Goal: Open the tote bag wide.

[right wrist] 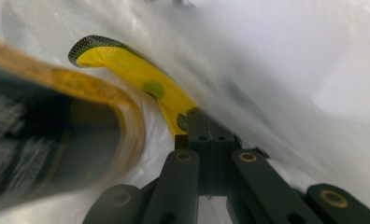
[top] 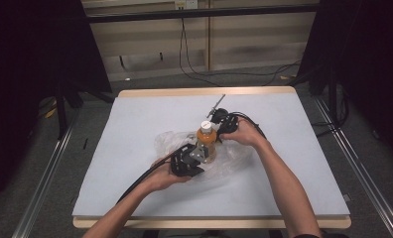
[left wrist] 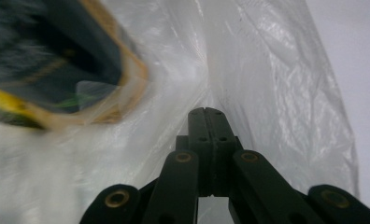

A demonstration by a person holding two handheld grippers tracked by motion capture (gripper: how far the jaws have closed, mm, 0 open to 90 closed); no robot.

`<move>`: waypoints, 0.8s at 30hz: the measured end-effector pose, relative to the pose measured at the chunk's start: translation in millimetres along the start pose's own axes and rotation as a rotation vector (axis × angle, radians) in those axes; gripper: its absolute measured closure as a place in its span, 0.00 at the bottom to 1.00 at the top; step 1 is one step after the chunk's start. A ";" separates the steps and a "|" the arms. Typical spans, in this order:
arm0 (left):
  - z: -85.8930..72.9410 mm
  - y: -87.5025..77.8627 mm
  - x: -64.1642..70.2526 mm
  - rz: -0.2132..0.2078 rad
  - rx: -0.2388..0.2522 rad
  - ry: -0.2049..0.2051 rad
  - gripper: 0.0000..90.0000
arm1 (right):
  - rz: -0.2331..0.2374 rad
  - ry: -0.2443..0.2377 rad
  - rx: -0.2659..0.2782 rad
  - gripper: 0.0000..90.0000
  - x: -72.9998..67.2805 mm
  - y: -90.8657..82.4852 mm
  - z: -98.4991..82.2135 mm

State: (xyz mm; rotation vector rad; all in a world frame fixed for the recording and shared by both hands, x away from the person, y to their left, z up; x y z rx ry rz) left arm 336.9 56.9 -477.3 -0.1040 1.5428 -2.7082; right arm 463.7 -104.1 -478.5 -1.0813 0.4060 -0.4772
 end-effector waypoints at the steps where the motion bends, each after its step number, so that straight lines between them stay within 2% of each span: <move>1: 0.8 0.5 2.6 0.002 0.009 -0.003 1.00 | 0.005 -0.002 0.010 1.00 -0.2 2.2 2.6; 2: 1.8 0.7 6.0 -0.008 -0.002 0.007 1.00 | 0.005 -0.001 0.017 1.00 -0.6 4.0 5.7; 4: 3.1 1.2 10.0 -0.002 -0.010 0.018 1.00 | 0.002 -0.003 0.019 1.00 -1.3 6.4 9.7; 5: 4.5 1.2 14.3 -0.005 -0.027 0.041 1.00 | -0.024 -0.012 0.007 1.00 -3.1 9.0 17.3; 6: 4.5 1.2 14.3 -0.005 -0.027 0.041 1.00 | -0.047 -0.025 0.001 1.00 -2.7 9.9 20.3; 8: 6.5 2.0 25.9 -0.008 -0.040 0.064 1.00 | -0.084 -0.023 -0.004 1.00 -3.1 13.0 28.1; 10: 7.1 3.1 38.1 -0.017 -0.033 0.074 1.00 | -0.103 -0.028 -0.008 1.00 -0.1 15.8 34.7; 11: 7.1 3.1 38.1 -0.017 -0.033 0.074 1.00 | -0.103 -0.028 -0.008 1.00 -0.1 15.8 34.7; 12: 6.9 3.4 45.4 -0.022 -0.031 0.088 1.00 | -0.135 0.003 -0.008 1.00 6.4 18.6 41.5; 13: 6.7 3.1 50.0 -0.026 -0.033 0.100 1.00 | -0.135 0.003 -0.008 1.00 6.4 18.6 41.5; 14: 5.9 2.8 63.5 -0.032 -0.032 0.136 1.00 | -0.160 0.026 -0.008 1.00 11.5 20.1 45.4; 15: 5.9 2.8 63.5 -0.032 -0.032 0.136 1.00 | -0.160 0.026 -0.008 1.00 11.5 20.1 45.4; 16: 5.2 2.6 72.0 -0.035 -0.034 0.153 1.00 | -0.170 0.041 -0.018 1.00 16.4 21.4 49.9; 17: 5.2 2.6 72.0 -0.035 -0.034 0.153 1.00 | -0.170 0.041 -0.018 1.00 16.4 21.4 49.9; 18: 4.4 2.0 79.6 -0.034 -0.037 0.167 1.00 | -0.182 0.047 -0.032 1.00 20.5 22.5 53.7; 21: 2.8 1.6 88.2 -0.051 -0.031 0.167 1.00 | -0.201 0.048 -0.038 1.00 23.9 23.3 56.0; 22: 2.3 1.1 91.4 -0.050 -0.036 0.177 1.00 | -0.196 0.064 -0.035 1.00 25.8 23.8 56.9; 24: 1.1 0.3 99.7 -0.059 -0.040 0.190 1.00 | -0.213 0.095 -0.033 1.00 33.6 23.9 58.0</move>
Point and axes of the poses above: each handheld gripper's, and its own axes: y roughly forward along the jaws, z roughly out of its top, x roughly to its right, the point moved 2 cm from there along y, roughly forward along the jaws, and after that the axes turned 5 degrees about -z, right-handed, at the moved point
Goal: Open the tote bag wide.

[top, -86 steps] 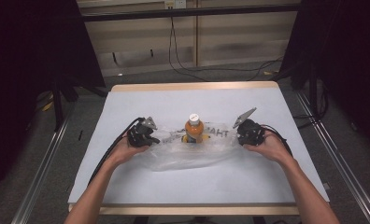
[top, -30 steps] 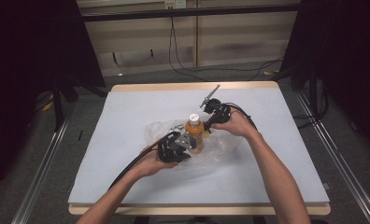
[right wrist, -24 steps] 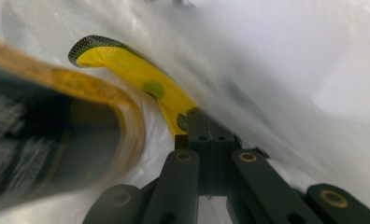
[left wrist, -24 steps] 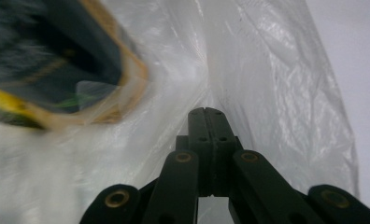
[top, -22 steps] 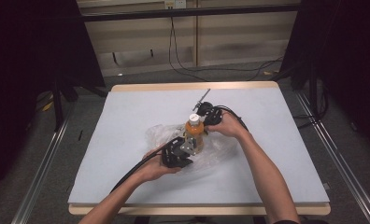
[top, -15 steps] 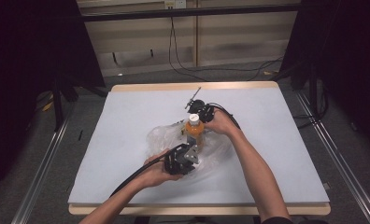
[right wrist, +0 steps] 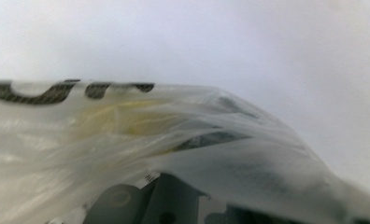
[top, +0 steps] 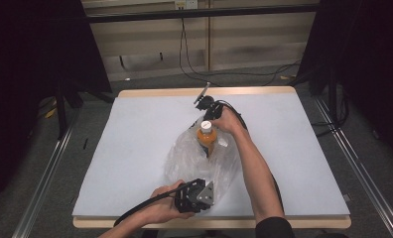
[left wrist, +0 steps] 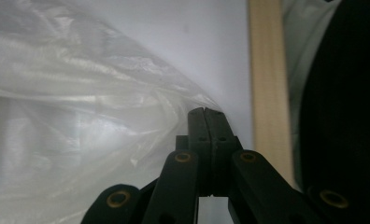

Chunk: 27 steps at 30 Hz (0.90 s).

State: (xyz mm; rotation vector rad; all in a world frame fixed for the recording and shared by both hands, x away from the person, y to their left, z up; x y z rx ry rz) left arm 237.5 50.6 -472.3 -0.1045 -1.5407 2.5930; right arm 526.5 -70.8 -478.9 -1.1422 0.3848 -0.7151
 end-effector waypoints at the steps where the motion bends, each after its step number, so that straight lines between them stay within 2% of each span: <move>1: 0.0 0.0 0.0 0.000 0.000 0.000 1.00 | 0.000 0.000 0.000 1.00 0.0 0.0 0.0; 2: -0.1 -0.3 1.9 -0.002 -0.002 0.007 1.00 | -0.020 0.001 0.004 1.00 2.9 1.0 0.5; 3: -0.9 -0.3 5.7 -0.009 0.003 -0.002 1.00 | -0.034 0.024 -0.001 1.00 7.9 1.7 1.5; 5: -1.3 -0.6 6.0 -0.008 0.004 0.005 1.00 | -0.047 0.031 -0.002 1.00 9.6 2.1 1.9; 6: -1.9 -0.7 6.5 -0.023 0.013 -0.007 1.00 | -0.072 0.055 -0.005 1.00 14.0 3.6 3.5; 8: -2.0 -1.0 7.2 -0.025 0.008 -0.002 1.00 | -0.079 0.066 -0.011 1.00 17.0 4.5 5.2; 9: -2.0 -1.0 7.2 -0.025 0.008 -0.002 1.00 | -0.105 0.059 -0.018 1.00 18.2 5.1 6.2; 13: -2.9 -1.1 7.4 -0.043 0.018 -0.008 1.00 | -0.122 0.076 -0.010 1.00 22.7 7.0 7.9; 14: -3.3 -0.9 7.4 -0.043 0.024 -0.006 1.00 | -0.140 0.084 -0.011 1.00 25.7 7.1 7.6; 15: -4.1 -1.5 6.4 -0.062 0.025 -0.009 1.00 | -0.173 0.087 -0.018 1.00 27.4 7.3 7.1; 17: -4.7 -1.4 5.7 -0.067 0.033 -0.016 1.00 | -0.167 0.103 -0.005 1.00 29.3 7.3 5.7; 19: -5.2 -1.8 4.3 -0.071 0.035 -0.015 1.00 | -0.166 0.096 -0.005 1.00 29.2 7.1 5.4; 20: -6.5 -2.6 3.6 -0.080 0.039 -0.029 1.00 | -0.114 0.090 0.015 1.00 26.7 5.6 4.1; 21: -6.5 -3.7 2.4 -0.068 0.061 -0.030 1.00 | -0.077 0.076 0.033 1.00 23.8 4.1 3.0; 22: -7.3 -9.0 -1.1 -0.092 0.096 -0.050 1.00 | -0.059 0.067 0.043 1.00 21.4 2.0 2.2; 23: -7.3 -9.0 -1.1 -0.092 0.096 -0.050 1.00 | -0.036 0.057 0.053 1.00 19.4 -1.0 1.5; 24: -7.5 -13.5 -4.7 -0.093 0.140 -0.056 1.00 | -0.036 0.057 0.053 1.00 19.4 -1.0 1.5; 25: -7.5 -18.0 -7.4 -0.089 0.159 -0.080 1.00 | 0.027 0.039 0.101 1.00 12.5 -13.4 -1.1; 26: -8.1 -26.5 -14.7 -0.074 0.201 -0.093 1.00 | 0.043 0.019 0.124 1.00 11.6 -19.2 -2.9; 27: -8.5 -28.9 -16.8 -0.059 0.212 -0.101 1.00 | 0.070 0.019 0.140 1.00 10.1 -25.8 -5.4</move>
Point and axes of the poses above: each handheld gripper's, and its own axes: y roughly forward along the jaws, z roughly out of its top, x roughly to its right, the point moved 2 cm from there along y, roughly forward along the jaws, and after that the axes turned 5 degrees about -z, right-handed, at the moved point
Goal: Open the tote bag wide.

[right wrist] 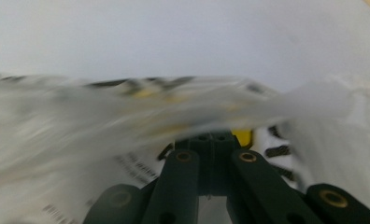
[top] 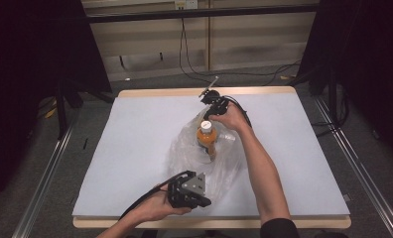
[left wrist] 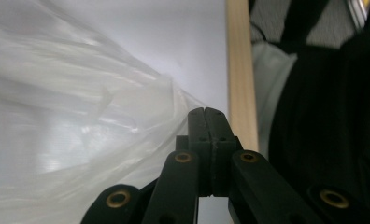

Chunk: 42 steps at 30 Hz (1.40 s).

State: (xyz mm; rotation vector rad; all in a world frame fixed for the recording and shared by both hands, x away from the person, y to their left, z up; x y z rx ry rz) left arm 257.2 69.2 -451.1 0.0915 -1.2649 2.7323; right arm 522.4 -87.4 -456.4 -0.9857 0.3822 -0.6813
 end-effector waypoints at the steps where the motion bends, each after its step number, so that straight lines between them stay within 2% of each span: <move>1: 1.0 -6.8 -4.1 0.005 -0.012 -0.011 1.00 | 0.019 0.005 0.019 1.00 -1.4 -5.2 -1.1; 2: 1.0 -6.8 -4.1 0.005 -0.012 -0.011 1.00 | 0.032 0.002 0.043 1.00 -3.8 -14.1 -3.1; 3: 0.6 -9.3 -7.8 0.006 0.028 -0.021 1.00 | 0.032 0.002 0.043 1.00 -3.8 -14.1 -3.1; 4: 1.3 -16.5 -14.8 0.033 0.042 -0.027 1.00 | 0.055 -0.002 0.087 1.00 -6.2 -28.5 -7.5; 5: 1.8 -19.5 -19.0 0.046 0.061 -0.037 1.00 | 0.058 -0.007 0.106 1.00 -7.2 -35.3 -10.1; 6: 1.8 -19.5 -19.0 0.046 0.061 -0.037 1.00 | 0.058 -0.007 0.106 1.00 -7.2 -35.3 -10.1; 7: 3.7 -25.0 -29.1 0.069 0.074 -0.049 1.00 | 0.074 -0.015 0.135 1.00 -10.4 -48.2 -15.8; 8: 4.5 -27.5 -34.1 0.081 0.087 -0.059 1.00 | 0.071 -0.026 0.153 1.00 -12.3 -53.7 -19.2; 9: 5.2 -28.9 -38.2 0.083 0.097 -0.061 1.00 | 0.079 -0.033 0.170 1.00 -14.5 -58.4 -22.9; 11: 5.8 -30.6 -49.2 0.121 0.088 -0.062 1.00 | 0.076 -0.050 0.186 1.00 -20.2 -65.8 -31.6; 12: 4.5 -30.2 -55.6 0.123 0.092 -0.075 1.00 | 0.079 -0.054 0.191 1.00 -22.2 -67.6 -35.3; 13: 1.9 -28.5 -63.4 0.147 0.083 -0.093 1.00 | 0.086 -0.052 0.199 1.00 -24.7 -69.1 -40.6; 14: 1.9 -28.5 -63.4 0.147 0.083 -0.093 1.00 | 0.086 -0.052 0.199 1.00 -24.7 -69.1 -40.6; 15: -0.7 -27.1 -69.9 0.169 0.069 -0.106 1.00 | 0.087 -0.045 0.197 1.00 -29.6 -67.6 -54.7; 16: -7.1 -24.2 -81.3 0.173 0.066 -0.141 1.00 | 0.078 -0.049 0.191 1.00 -31.0 -65.2 -61.4; 18: -15.9 -21.2 -93.0 0.189 0.051 -0.183 1.00 | 0.075 -0.041 0.162 1.00 -34.6 -61.2 -74.0; 19: -15.9 -21.2 -93.0 0.189 0.051 -0.183 1.00 | 0.075 -0.041 0.162 1.00 -34.6 -61.2 -74.0; 20: -24.9 -17.9 -103.1 0.208 0.021 -0.218 1.00 | 0.074 -0.044 0.157 1.00 -37.6 -56.6 -88.0; 21: -30.9 -15.7 -108.8 0.224 -0.001 -0.233 1.00 | 0.073 -0.045 0.153 1.00 -38.7 -54.7 -92.1; 23: -36.0 -13.7 -112.9 0.232 -0.009 -0.248 1.00 | 0.065 -0.046 0.124 1.00 -40.8 -47.6 -103.1; 24: -45.0 -11.2 -118.6 0.250 -0.023 -0.275 1.00 | 0.057 -0.053 0.114 1.00 -40.7 -44.0 -107.8; 27: -55.1 -19.3 -122.6 0.261 -0.009 -0.294 1.00 | 0.042 -0.052 0.088 1.00 -41.4 -39.2 -121.5; 29: -59.0 -23.0 -122.8 0.260 -0.014 -0.302 1.00 | 0.036 -0.052 0.091 1.00 -41.1 -39.3 -126.2; 30: -65.0 -27.3 -122.6 0.261 -0.004 -0.316 1.00 | 0.038 -0.041 0.102 1.00 -37.8 -43.5 -134.6; 33: -71.5 -33.3 -122.5 0.267 -0.015 -0.310 1.00 | 0.021 -0.049 0.100 1.00 -35.9 -47.9 -141.5; 37: -80.5 -39.0 -119.1 0.275 0.016 -0.339 1.00 | 0.024 -0.068 0.099 1.00 -41.0 -58.8 -158.6; 38: -81.9 -39.6 -118.3 0.270 0.027 -0.353 1.00 | 0.023 -0.074 0.103 1.00 -41.7 -60.1 -160.8; 40: -83.0 -40.2 -118.4 0.264 0.033 -0.351 1.00 | 0.025 -0.069 0.105 1.00 -42.9 -61.5 -163.5; 42: -85.2 -40.8 -119.6 0.247 0.064 -0.360 1.00 | 0.036 -0.063 0.117 1.00 -43.8 -62.7 -166.6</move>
Point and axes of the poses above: each handheld gripper's, and its own axes: y roughly forward along the jaws, z roughly out of its top, x roughly to its right, the point moved 2 cm from there along y, roughly forward along the jaws, and after that the axes turned 5 degrees about -z, right-handed, at the moved point
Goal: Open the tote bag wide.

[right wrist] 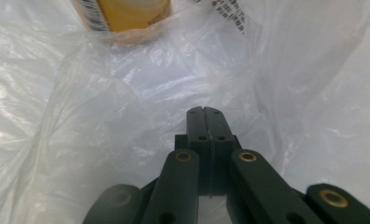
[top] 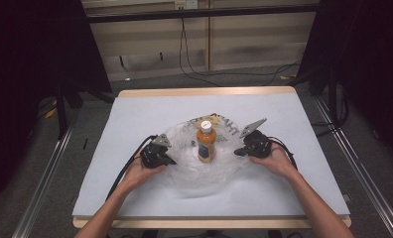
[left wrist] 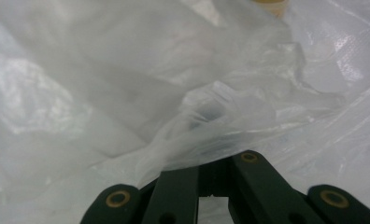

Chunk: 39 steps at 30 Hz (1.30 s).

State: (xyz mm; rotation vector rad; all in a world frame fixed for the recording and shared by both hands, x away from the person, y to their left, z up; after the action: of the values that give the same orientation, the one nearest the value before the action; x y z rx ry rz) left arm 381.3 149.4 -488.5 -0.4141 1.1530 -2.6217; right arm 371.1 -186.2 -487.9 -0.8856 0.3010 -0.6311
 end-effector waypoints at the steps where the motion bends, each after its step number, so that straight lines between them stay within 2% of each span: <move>1: -0.4 -0.5 0.1 -0.009 0.020 -0.006 1.00 | 0.004 0.007 0.011 1.00 -0.8 -0.9 0.0; 3: 0.4 -3.5 1.9 -0.017 0.049 -0.005 1.00 | 0.013 0.017 0.049 1.00 0.0 -3.3 1.6; 4: 0.4 -3.5 1.9 -0.017 0.049 -0.005 1.00 | 0.013 0.017 0.049 1.00 0.0 -3.3 1.6; 5: 1.8 -6.4 4.1 -0.014 0.078 -0.010 1.00 | 0.009 0.042 0.100 1.00 -0.3 -8.6 4.4; 6: 3.9 -11.5 6.3 -0.020 0.108 -0.008 1.00 | 0.008 0.048 0.126 1.00 -0.5 -11.3 5.7; 10: 4.9 -24.1 14.1 -0.008 0.158 0.012 1.00 | -0.013 0.070 0.215 1.00 -3.1 -23.3 10.1; 11: 4.6 -28.4 17.7 -0.018 0.189 0.008 1.00 | -0.013 0.072 0.228 1.00 -3.7 -25.8 10.6; 12: 4.6 -28.4 17.7 -0.018 0.189 0.008 1.00 | -0.013 0.072 0.228 1.00 -3.7 -25.8 10.6; 13: 4.2 -33.3 20.8 -0.015 0.203 0.013 1.00 | -0.022 0.089 0.276 1.00 -5.3 -32.9 11.6; 15: 3.6 -36.3 22.6 -0.026 0.218 0.016 1.00 | -0.025 0.095 0.291 1.00 -5.8 -35.4 11.6; 16: 2.7 -40.5 25.4 -0.019 0.236 0.021 1.00 | -0.048 0.094 0.304 1.00 -6.5 -38.7 11.4; 17: 1.9 -43.6 27.3 -0.022 0.253 0.023 1.00 | -0.078 0.117 0.335 1.00 -7.2 -46.1 9.4; 18: 1.1 -46.4 28.9 -0.023 0.280 0.025 1.00 | -0.078 0.117 0.335 1.00 -7.2 -46.1 9.4; 19: -0.5 -53.2 31.6 -0.020 0.315 0.017 1.00 | -0.094 0.135 0.366 1.00 -7.8 -52.9 6.0; 20: -0.5 -53.2 31.6 -0.020 0.315 0.017 1.00 | -0.094 0.135 0.366 1.00 -7.8 -52.9 6.0; 21: -1.4 -56.2 33.6 0.008 0.324 0.018 1.00 | -0.102 0.150 0.384 1.00 -8.1 -56.5 4.1; 22: -4.9 -61.0 35.8 0.035 0.332 0.024 0.93 | -0.104 0.180 0.435 1.00 -8.8 -64.2 -0.2; 23: -4.9 -61.0 35.8 0.035 0.332 0.024 0.91 | -0.104 0.180 0.435 1.00 -8.8 -64.2 -0.2; 24: -9.0 -63.9 37.8 0.067 0.359 0.015 0.86 | -0.116 0.214 0.475 0.78 -9.4 -72.2 -3.5; 25: -10.7 -65.2 38.7 0.082 0.365 0.015 0.80 | -0.125 0.211 0.483 0.71 -10.3 -75.7 -4.6; 27: -13.2 -67.0 40.0 0.080 0.371 0.017 0.74 | -0.145 0.216 0.520 0.60 -13.3 -82.2 -7.4; 28: -16.1 -69.9 42.2 0.095 0.403 0.010 0.69 | -0.152 0.221 0.536 0.52 -14.8 -84.9 -8.9; 29: -16.1 -69.9 42.2 0.095 0.403 0.010 0.64 | -0.166 0.226 0.552 0.46 -16.8 -87.3 -10.5; 31: -19.7 -74.6 45.9 0.133 0.453 -0.008 0.52 | -0.183 0.228 0.570 0.35 -20.7 -91.0 -13.7; 32: -20.8 -75.8 46.8 0.130 0.464 -0.010 0.44 | -0.203 0.234 0.585 0.28 -23.7 -93.5 -15.9; 33: -20.8 -75.8 46.8 0.130 0.464 -0.010 0.44 | -0.203 0.234 0.585 0.28 -23.7 -93.5 -15.9; 34: -22.7 -77.7 48.8 0.133 0.477 -0.009 0.44 | -0.206 0.236 0.590 0.22 -25.4 -94.7 -17.1; 35: -24.7 -79.9 50.4 0.171 0.472 -0.001 0.42 | -0.214 0.236 0.590 0.18 -27.4 -97.0 -19.6; 37: -28.2 -81.9 51.4 0.157 0.498 -0.021 0.33 | -0.216 0.236 0.603 0.12 -31.3 -99.6 -23.0; 39: -31.4 -82.4 52.5 0.190 0.513 -0.031 0.25 | -0.208 0.241 0.611 0.08 -34.1 -101.2 -27.4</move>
State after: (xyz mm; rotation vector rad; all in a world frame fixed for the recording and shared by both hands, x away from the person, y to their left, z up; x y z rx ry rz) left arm 312.4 207.1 -439.0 -0.2236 0.4492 -2.5977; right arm 292.0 -229.4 -424.5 -0.2528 0.2128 -0.9606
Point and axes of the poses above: each handheld gripper's, and its own axes: y roughly forward along the jaws, z roughly out of its top, x roughly to its right, the point moved 2 cm from there along y, roughly forward along the jaws, and after that the axes turned 5 degrees about -z, right-handed, at the moved point
